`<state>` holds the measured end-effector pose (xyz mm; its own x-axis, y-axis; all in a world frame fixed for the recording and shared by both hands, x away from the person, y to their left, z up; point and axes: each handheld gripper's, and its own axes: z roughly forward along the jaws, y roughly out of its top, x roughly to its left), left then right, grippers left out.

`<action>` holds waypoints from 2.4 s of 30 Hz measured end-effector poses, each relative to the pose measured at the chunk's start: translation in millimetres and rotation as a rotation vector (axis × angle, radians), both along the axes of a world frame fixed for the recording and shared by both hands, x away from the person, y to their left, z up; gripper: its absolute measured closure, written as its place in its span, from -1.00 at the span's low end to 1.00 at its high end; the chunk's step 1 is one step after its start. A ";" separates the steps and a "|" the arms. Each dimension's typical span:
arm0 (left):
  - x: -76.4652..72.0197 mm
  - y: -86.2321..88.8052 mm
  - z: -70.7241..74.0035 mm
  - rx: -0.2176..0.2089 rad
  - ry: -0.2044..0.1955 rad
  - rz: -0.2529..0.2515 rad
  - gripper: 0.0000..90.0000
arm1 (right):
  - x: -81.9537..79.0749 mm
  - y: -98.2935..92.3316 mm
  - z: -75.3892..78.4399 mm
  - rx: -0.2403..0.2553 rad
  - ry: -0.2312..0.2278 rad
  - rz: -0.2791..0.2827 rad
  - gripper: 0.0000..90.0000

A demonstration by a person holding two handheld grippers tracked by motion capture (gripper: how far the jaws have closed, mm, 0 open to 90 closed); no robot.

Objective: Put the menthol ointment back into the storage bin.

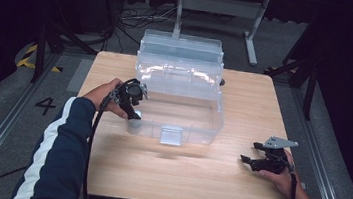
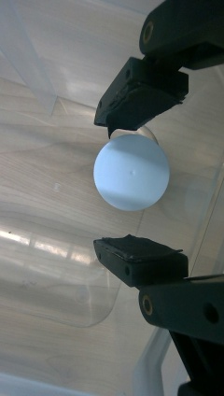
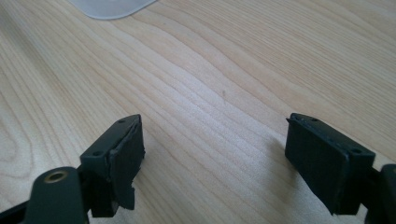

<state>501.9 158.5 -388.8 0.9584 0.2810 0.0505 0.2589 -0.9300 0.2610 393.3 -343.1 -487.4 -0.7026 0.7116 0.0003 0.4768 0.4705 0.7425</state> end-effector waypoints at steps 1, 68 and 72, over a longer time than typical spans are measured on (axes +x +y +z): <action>-0.4 0.4 1.0 -0.007 -0.010 0.008 -0.22 | 0.0 0.0 0.0 0.000 0.000 0.000 -0.56; -88.6 15.9 1.6 -0.444 -0.212 0.069 -0.14 | 2.0 -0.5 1.7 0.007 0.013 -0.008 -0.46; -87.9 14.3 0.5 -0.453 -0.201 0.050 0.02 | 6.9 -5.8 13.3 0.065 -0.012 -0.036 -0.39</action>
